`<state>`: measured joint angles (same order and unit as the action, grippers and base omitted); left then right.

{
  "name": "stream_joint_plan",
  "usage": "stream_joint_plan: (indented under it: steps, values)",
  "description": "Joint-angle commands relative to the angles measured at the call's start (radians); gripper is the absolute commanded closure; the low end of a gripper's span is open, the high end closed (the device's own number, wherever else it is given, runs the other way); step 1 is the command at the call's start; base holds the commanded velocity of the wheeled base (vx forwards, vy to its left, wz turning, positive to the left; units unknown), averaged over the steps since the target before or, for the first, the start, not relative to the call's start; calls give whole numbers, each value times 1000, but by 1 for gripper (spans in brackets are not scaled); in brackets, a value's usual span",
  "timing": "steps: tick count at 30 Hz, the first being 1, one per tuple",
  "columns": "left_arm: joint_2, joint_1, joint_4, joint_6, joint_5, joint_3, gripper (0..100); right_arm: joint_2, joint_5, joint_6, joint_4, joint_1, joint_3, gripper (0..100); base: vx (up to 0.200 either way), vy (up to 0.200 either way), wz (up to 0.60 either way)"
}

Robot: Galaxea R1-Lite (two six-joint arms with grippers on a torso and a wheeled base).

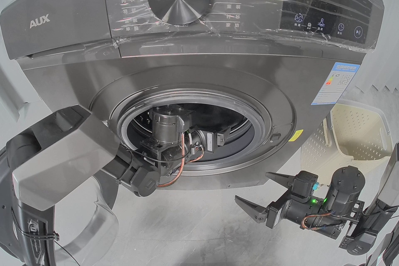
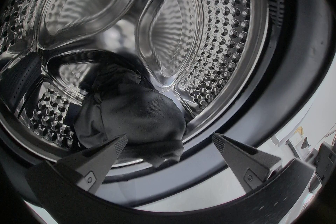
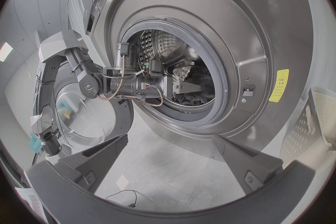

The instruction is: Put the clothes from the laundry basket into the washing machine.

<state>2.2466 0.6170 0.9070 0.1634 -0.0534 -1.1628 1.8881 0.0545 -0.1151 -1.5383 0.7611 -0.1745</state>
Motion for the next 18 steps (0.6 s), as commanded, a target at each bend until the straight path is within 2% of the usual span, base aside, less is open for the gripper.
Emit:
stream_joint_plan:
  steps: [1,9,10,18]
  values:
    - [96,-16,-4,-2,-5,-86,0,-1,1,0,0,0,0,0,0,0,0]
    - [219,-45,-40,-2,-5,-206,0,2,-2,0,-2,-3,-3,0,0,0,0]
    - [222,-46,-45,-2,-5,-209,100,2,-2,0,-2,-3,-3,0,0,0,0]
    - [258,-46,-62,1,-6,-302,100,3,-2,0,-2,-2,-5,0,0,0,0]
